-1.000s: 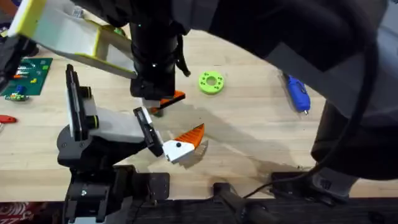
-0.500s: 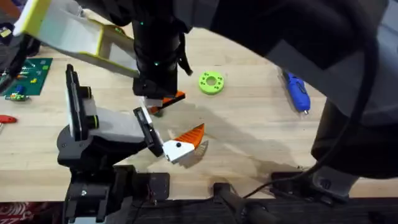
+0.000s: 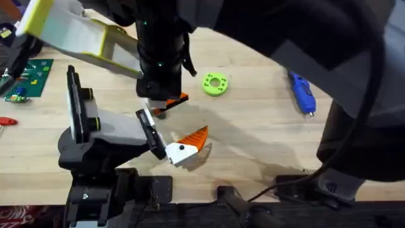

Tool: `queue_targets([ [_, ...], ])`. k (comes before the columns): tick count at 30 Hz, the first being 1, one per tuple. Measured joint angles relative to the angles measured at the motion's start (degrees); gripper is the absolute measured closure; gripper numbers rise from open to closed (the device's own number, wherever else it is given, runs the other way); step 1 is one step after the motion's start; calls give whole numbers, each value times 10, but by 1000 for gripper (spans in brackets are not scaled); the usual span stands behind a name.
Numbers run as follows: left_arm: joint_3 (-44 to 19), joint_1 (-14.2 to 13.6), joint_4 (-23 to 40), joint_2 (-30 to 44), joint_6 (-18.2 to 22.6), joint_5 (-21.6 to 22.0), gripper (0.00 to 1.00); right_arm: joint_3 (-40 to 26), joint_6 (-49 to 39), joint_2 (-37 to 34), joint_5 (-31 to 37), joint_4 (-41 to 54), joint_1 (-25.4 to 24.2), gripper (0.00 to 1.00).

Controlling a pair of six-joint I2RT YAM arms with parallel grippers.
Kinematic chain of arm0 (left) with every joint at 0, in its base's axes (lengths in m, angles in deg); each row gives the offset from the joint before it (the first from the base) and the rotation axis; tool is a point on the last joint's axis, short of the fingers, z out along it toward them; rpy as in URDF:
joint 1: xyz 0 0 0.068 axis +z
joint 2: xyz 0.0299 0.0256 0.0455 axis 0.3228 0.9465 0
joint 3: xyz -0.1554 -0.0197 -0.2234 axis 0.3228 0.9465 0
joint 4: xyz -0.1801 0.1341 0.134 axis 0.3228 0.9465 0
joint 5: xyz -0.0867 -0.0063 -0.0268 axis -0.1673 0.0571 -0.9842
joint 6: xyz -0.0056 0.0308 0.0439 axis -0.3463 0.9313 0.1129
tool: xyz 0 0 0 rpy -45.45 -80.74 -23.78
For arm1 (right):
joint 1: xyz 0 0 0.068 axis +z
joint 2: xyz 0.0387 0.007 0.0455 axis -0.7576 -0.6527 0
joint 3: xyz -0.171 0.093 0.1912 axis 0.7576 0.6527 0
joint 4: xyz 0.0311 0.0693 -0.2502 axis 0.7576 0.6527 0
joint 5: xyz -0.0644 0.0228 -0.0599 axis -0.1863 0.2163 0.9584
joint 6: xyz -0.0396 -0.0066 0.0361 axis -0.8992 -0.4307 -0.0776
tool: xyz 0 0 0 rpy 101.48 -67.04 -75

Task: Pick up the gripper from the table and insert it into the empty holder that is missing its gripper. Then pick up a screw, insert it into the mounting hole, and use the screwdriver to tighten it. Finally, clean up the table by picking up the vegetable and placing it into the bucket.

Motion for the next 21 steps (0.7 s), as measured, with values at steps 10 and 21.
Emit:
queue_targets([
  [10,0,0,0,0,0,0,12,0,0,0,-7,1,0,993],
  [21,0,0,0,0,0,0,12,1,-4,0,-7,4,0,993],
])
